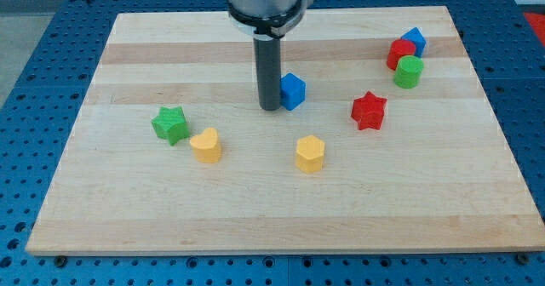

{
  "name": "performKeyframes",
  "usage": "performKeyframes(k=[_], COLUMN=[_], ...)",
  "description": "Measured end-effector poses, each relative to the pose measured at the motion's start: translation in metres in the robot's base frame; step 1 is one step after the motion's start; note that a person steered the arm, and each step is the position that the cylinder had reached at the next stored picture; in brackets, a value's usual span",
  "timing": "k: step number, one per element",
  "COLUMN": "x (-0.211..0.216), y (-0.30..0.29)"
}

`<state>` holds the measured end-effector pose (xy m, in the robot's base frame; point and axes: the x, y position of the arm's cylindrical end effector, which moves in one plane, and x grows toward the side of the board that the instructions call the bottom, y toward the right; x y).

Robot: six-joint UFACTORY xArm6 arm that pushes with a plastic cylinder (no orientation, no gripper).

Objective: Slide the blue cube to the red star

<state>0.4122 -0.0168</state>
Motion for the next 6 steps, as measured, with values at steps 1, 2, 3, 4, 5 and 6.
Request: performKeyframes(k=[1, 2, 3, 4, 5, 6], x=[0.000, -0.005, -0.019, -0.026, -0.025, -0.023], y=[-0.037, -0.076, -0.052, -0.001, 0.060, 0.110])
